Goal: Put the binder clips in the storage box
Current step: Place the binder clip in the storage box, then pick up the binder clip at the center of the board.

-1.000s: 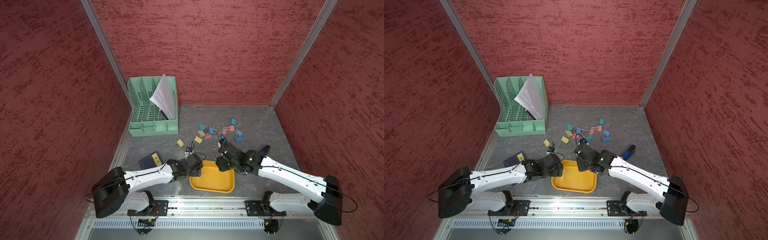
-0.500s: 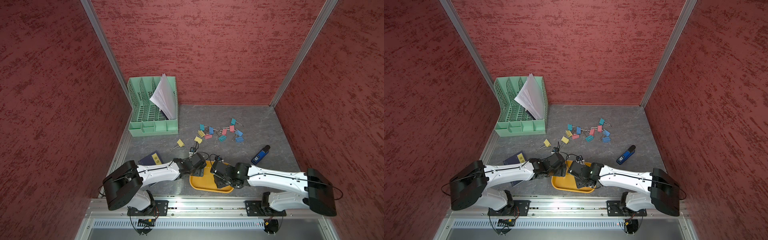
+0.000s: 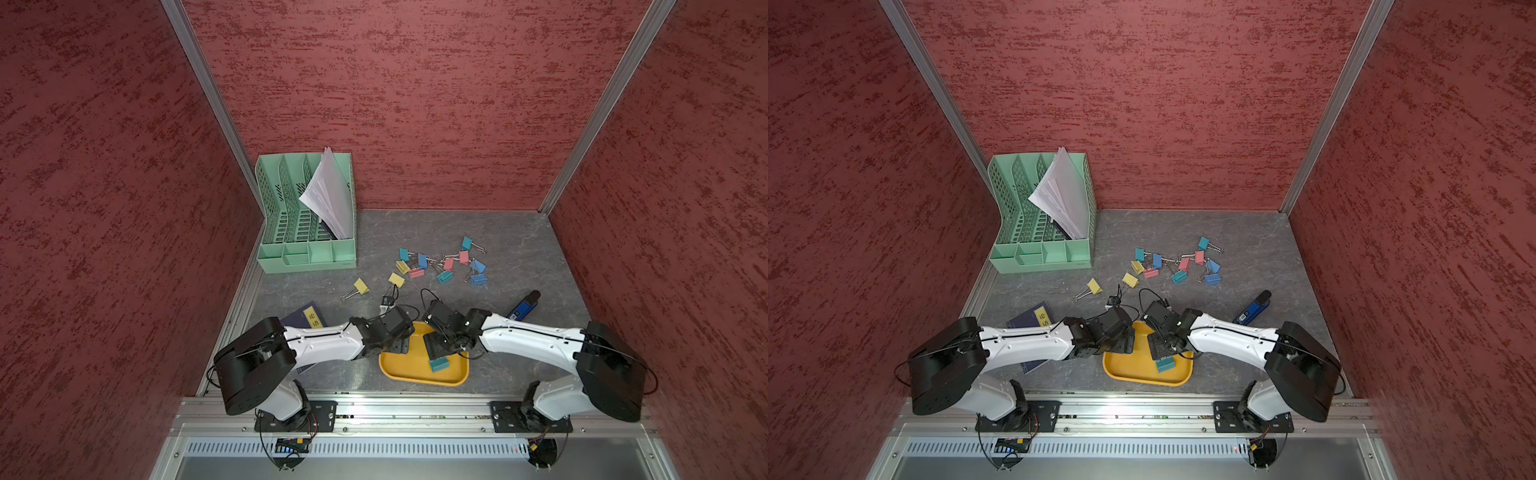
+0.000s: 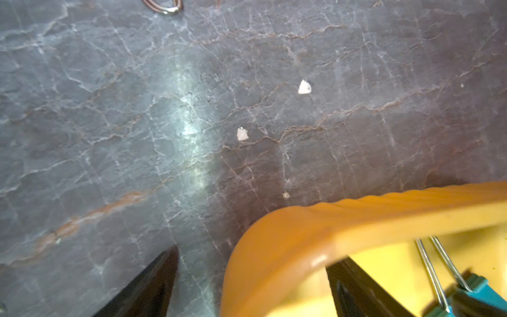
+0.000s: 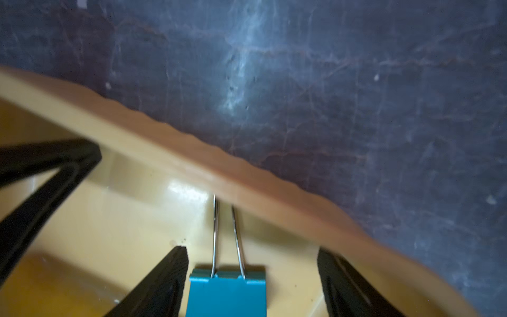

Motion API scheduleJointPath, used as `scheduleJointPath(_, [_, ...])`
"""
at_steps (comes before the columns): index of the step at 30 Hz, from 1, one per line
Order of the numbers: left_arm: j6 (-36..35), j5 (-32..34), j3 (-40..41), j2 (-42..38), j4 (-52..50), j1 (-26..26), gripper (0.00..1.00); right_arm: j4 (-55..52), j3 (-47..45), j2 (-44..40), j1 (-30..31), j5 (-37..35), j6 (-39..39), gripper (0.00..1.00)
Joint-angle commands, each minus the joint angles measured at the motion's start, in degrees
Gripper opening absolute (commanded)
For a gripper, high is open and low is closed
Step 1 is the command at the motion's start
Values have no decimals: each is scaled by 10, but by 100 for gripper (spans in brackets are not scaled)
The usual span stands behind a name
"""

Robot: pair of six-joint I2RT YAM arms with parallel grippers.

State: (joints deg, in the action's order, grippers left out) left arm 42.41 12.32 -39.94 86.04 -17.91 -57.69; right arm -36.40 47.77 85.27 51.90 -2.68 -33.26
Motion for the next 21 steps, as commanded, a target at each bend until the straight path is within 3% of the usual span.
scheduleJointPath(1, [29,-12,19,6,9,-11,90,23,37,32,-31,27,73,79])
scheduleJointPath(7, [38,-10,28,9,14,-12,89,22,84,74,-45,34,111,79])
scheduleJointPath(13, [33,-4,24,10,5,-5,89,17,54,-13,-65,71,130,82])
scheduleJointPath(17, [26,-4,22,5,4,1,90,-11,66,-88,-174,71,160,89])
scheduleJointPath(21, [20,-6,17,3,7,1,91,-24,125,-47,-297,29,199,94])
